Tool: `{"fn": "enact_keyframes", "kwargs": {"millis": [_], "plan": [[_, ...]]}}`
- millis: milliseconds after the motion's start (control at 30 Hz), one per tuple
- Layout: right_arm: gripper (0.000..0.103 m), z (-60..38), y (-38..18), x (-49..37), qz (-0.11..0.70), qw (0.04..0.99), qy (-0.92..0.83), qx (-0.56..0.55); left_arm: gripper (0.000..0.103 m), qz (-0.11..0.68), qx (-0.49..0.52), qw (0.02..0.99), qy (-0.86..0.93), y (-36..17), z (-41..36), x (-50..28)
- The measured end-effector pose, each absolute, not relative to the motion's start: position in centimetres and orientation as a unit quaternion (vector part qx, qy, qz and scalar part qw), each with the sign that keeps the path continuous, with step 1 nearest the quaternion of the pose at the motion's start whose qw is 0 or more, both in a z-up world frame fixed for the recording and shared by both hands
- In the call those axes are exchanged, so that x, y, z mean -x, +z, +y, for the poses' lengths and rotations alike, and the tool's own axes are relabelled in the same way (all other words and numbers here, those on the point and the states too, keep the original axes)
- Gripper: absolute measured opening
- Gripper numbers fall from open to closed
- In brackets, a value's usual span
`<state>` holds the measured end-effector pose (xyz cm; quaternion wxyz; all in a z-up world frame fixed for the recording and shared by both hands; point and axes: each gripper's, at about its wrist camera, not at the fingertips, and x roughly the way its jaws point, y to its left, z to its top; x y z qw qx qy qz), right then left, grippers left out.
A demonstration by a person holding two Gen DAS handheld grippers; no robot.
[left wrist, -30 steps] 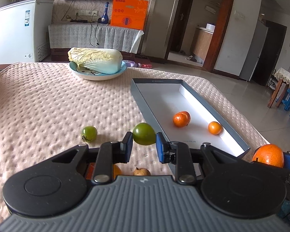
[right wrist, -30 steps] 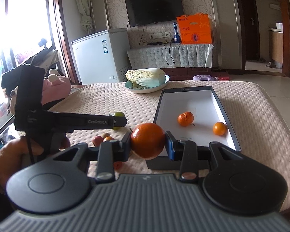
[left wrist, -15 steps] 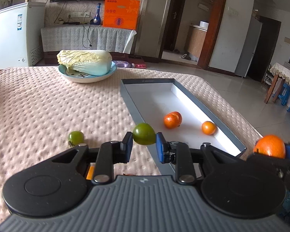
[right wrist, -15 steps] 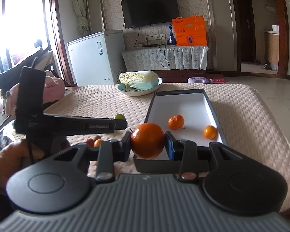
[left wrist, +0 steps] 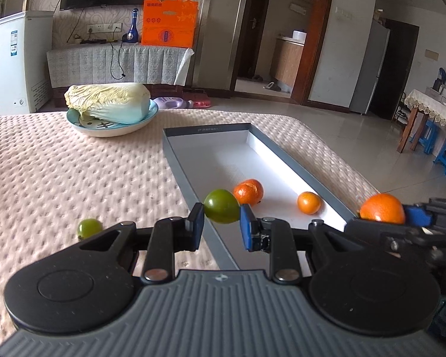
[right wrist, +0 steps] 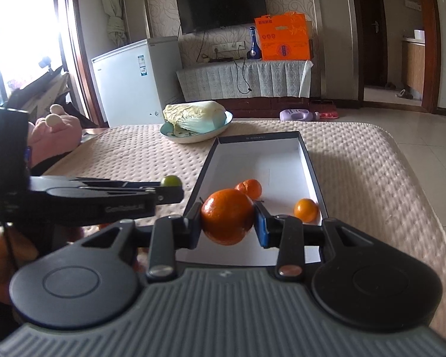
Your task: Organize fruits
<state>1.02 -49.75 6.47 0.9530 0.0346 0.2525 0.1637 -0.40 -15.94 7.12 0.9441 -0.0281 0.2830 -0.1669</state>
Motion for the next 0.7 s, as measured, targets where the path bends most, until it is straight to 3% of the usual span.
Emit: {"fn": "enact_keyframes", "kwargs": {"millis": [700], "plan": [[0.039,-51.2,5.9,-1.2,0.275,0.948,0.152,-0.053,0.030,0.297,0.028,0.936,-0.187,4.6,-20.4,-4.8]]}}
